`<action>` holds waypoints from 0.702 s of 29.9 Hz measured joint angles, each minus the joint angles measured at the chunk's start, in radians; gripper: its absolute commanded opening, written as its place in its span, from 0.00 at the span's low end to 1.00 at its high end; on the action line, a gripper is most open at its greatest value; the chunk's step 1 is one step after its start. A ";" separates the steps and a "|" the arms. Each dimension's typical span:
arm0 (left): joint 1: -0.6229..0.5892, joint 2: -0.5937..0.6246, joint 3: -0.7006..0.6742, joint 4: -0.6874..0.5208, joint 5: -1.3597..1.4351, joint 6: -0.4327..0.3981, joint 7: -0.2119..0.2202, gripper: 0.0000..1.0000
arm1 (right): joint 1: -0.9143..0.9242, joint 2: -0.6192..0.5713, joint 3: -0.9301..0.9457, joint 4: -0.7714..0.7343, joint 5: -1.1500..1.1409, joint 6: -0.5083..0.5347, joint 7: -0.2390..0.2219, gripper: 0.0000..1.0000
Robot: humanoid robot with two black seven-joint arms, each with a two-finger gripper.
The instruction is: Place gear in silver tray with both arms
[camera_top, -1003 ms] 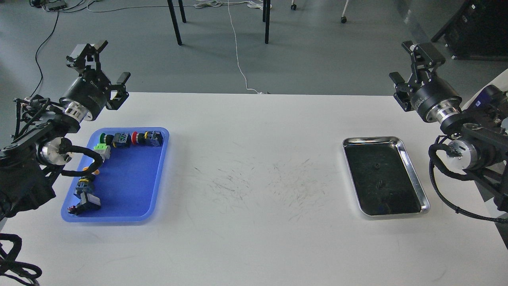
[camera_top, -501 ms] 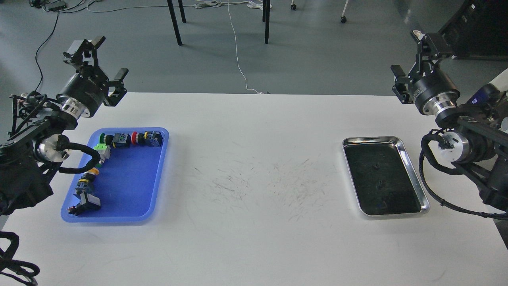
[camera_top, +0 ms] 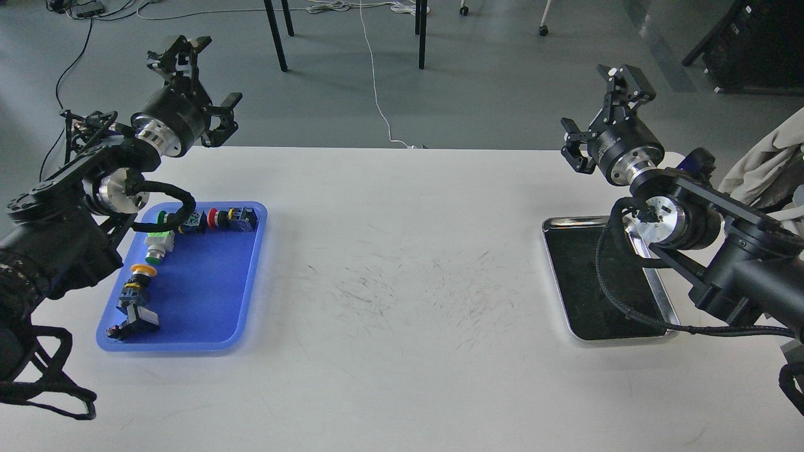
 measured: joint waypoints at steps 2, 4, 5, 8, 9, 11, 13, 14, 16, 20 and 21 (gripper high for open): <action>0.005 -0.016 -0.012 0.005 -0.003 0.000 0.003 0.99 | 0.000 0.010 0.013 -0.004 0.030 0.000 -0.007 0.99; 0.021 -0.026 -0.027 0.007 -0.013 -0.005 0.004 0.99 | 0.000 0.012 0.021 -0.007 0.058 0.002 -0.033 0.99; 0.031 -0.030 -0.036 0.008 -0.021 -0.006 0.004 0.99 | 0.000 0.013 0.027 -0.009 0.072 0.002 -0.052 0.99; 0.050 -0.041 -0.049 0.009 -0.035 -0.007 0.005 0.99 | 0.007 0.016 0.059 -0.016 0.099 0.001 -0.086 0.99; 0.053 -0.041 -0.057 0.010 -0.041 -0.008 0.005 0.99 | 0.008 0.016 0.067 -0.016 0.103 0.000 -0.090 0.99; 0.058 -0.041 -0.073 0.010 -0.056 -0.008 0.007 0.99 | 0.009 0.017 0.080 -0.014 0.107 0.000 -0.094 0.99; 0.061 -0.042 -0.081 0.011 -0.066 -0.002 0.008 0.99 | 0.013 0.017 0.082 -0.014 0.107 0.000 -0.095 0.99; 0.061 -0.042 -0.082 0.011 -0.069 0.001 0.008 0.99 | 0.014 0.017 0.080 -0.013 0.107 0.000 -0.096 0.99; 0.061 -0.035 -0.086 0.012 -0.072 0.002 0.012 0.99 | 0.019 0.009 0.075 -0.005 0.109 0.000 -0.103 0.99; 0.061 -0.017 -0.095 0.010 -0.076 -0.007 0.047 0.99 | 0.050 -0.005 0.079 -0.017 0.115 -0.002 -0.137 0.99; 0.060 -0.010 -0.097 0.009 -0.077 -0.008 0.052 0.99 | 0.057 -0.005 0.081 -0.031 0.120 -0.005 -0.144 0.99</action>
